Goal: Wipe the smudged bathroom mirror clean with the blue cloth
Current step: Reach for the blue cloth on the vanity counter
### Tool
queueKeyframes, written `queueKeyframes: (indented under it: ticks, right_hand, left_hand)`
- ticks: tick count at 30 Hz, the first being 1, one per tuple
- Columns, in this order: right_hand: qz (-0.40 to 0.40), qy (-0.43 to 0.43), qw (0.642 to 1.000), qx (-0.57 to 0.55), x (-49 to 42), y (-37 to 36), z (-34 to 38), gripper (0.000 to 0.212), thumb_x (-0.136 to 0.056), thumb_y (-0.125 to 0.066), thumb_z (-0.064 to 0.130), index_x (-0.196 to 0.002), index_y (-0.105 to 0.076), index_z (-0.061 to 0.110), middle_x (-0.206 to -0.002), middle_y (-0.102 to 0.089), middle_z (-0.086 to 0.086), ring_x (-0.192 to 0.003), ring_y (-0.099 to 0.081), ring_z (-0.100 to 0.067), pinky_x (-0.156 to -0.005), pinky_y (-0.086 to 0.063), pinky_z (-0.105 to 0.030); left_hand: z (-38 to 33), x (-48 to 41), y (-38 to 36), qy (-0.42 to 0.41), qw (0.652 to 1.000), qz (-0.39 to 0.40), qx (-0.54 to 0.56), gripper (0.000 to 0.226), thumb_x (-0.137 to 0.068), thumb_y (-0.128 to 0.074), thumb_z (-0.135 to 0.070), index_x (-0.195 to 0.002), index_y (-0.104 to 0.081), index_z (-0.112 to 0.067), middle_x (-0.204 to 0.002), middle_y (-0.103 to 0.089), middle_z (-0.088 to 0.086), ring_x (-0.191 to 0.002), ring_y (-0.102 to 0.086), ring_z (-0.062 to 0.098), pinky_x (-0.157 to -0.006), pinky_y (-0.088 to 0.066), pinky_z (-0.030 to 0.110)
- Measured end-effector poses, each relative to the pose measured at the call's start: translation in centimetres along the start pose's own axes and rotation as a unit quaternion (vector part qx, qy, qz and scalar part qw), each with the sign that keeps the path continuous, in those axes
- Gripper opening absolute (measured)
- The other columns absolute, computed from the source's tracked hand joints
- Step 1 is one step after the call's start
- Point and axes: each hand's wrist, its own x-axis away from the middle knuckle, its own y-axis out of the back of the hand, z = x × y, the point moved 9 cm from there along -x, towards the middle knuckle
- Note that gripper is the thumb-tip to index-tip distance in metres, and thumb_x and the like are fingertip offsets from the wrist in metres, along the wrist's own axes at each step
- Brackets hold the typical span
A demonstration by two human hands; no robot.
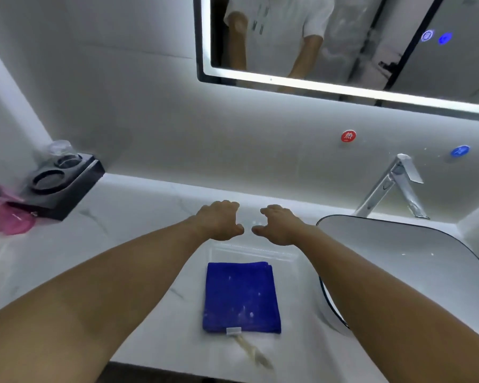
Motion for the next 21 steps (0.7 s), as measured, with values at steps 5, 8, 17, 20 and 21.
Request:
queueKeyframes:
  ticks: [5, 8, 17, 20, 21]
  right_hand:
    - [0.086, 0.021, 0.996, -0.023, -3.6, -6.9, -1.5, 0.064, -0.093, -0.054, 0.048, -0.145, -0.039, 0.016, -0.149, -0.04, -0.007, -0.128, -0.046, -0.028, -0.102, -0.042, -0.042]
    - [0.127, 0.027, 0.991, -0.033, -5.6, -10.3, -2.3, 0.059, -0.09, -0.054, 0.048, -0.139, -0.047, 0.016, -0.143, -0.045, -0.007, -0.12, -0.051, -0.027, -0.097, -0.047, -0.042]
    - [0.21, 0.048, 0.976, -0.016, -7.9, -17.9, -3.6, 0.053, -0.091, -0.054, 0.047, -0.135, -0.049, 0.018, -0.134, -0.047, -0.006, -0.109, -0.052, -0.022, -0.087, -0.044, -0.035]
    - [0.198, 0.05, 0.979, -0.01, -8.0, -18.7, -4.1, 0.044, -0.089, -0.057, 0.042, -0.127, -0.055, 0.02, -0.124, -0.05, -0.003, -0.101, -0.049, -0.019, -0.087, -0.048, -0.034]
    - [0.198, 0.046, 0.979, -0.014, -8.0, -18.9, -4.3, 0.042, -0.088, -0.058, 0.04, -0.126, -0.055, 0.021, -0.121, -0.052, -0.003, -0.102, -0.05, -0.019, -0.088, -0.049, -0.035]
  left_hand:
    - [1.9, -1.7, -5.6, 0.041, 0.995, 0.085, 0.012, 0.069, -0.094, -0.055, -0.042, -0.152, -0.026, -0.019, -0.155, -0.034, 0.004, -0.136, -0.04, 0.025, -0.107, -0.038, 0.04]
    - [2.6, -2.8, -8.6, 0.052, 0.99, 0.13, 0.024, 0.065, -0.093, -0.057, -0.039, -0.149, -0.031, -0.018, -0.151, -0.04, 0.005, -0.13, -0.046, 0.024, -0.101, -0.041, 0.036]
    - [3.7, -4.2, -16.7, 0.05, 0.967, 0.247, -0.038, 0.053, -0.088, -0.065, -0.042, -0.131, -0.047, -0.018, -0.129, -0.049, 0.006, -0.112, -0.052, 0.024, -0.094, -0.049, 0.041]
    - [4.0, -4.6, -17.6, 0.036, 0.969, 0.239, -0.042, 0.044, -0.085, -0.068, -0.039, -0.12, -0.049, -0.02, -0.117, -0.052, 0.004, -0.101, -0.052, 0.021, -0.089, -0.051, 0.039]
    - [4.2, -4.7, -18.0, 0.036, 0.968, 0.245, -0.031, 0.043, -0.085, -0.068, -0.039, -0.119, -0.05, -0.02, -0.116, -0.052, 0.004, -0.099, -0.053, 0.021, -0.088, -0.051, 0.039]
